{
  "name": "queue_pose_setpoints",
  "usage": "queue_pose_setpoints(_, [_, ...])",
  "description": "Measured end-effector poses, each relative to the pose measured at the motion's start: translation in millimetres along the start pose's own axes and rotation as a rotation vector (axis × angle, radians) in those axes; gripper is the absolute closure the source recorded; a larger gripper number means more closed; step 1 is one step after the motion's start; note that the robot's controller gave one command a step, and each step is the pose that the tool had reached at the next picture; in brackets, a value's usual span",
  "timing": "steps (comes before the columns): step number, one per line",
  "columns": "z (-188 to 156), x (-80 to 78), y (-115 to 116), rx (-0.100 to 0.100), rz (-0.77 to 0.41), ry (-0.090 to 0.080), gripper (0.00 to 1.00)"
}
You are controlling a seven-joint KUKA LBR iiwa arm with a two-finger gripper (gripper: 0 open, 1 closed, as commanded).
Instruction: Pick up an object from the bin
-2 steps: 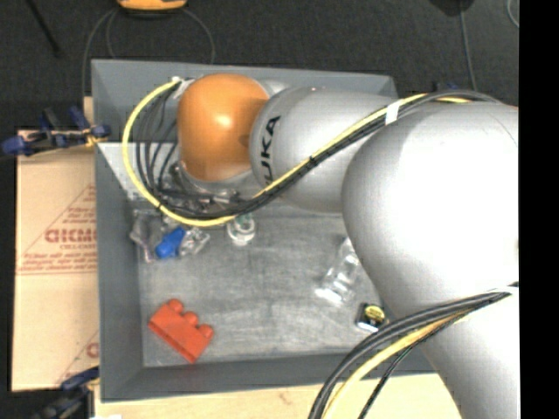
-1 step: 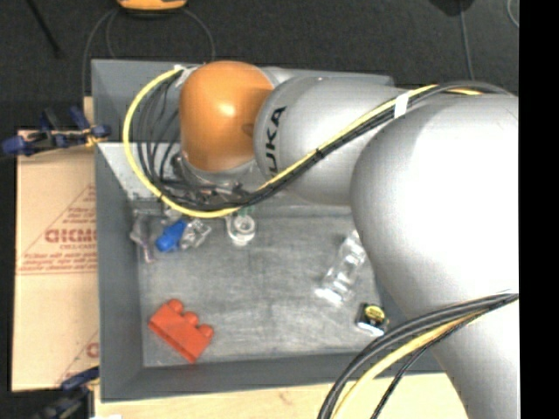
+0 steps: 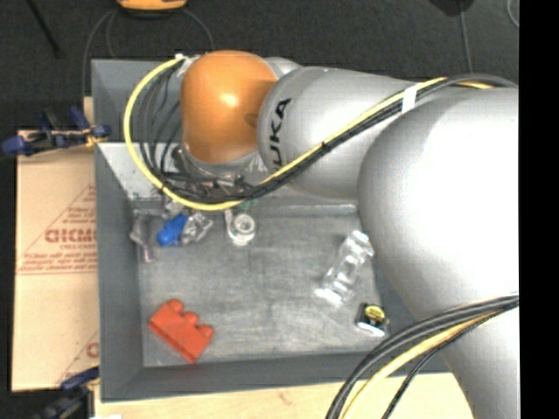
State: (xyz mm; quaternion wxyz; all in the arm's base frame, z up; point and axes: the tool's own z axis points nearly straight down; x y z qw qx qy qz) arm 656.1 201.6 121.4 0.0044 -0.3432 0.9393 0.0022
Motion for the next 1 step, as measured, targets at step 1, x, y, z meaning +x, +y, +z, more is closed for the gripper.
queue_pose_setpoints(1, [-40.4,-2.5,-1.5,0.003,0.003,-0.001,1.0])
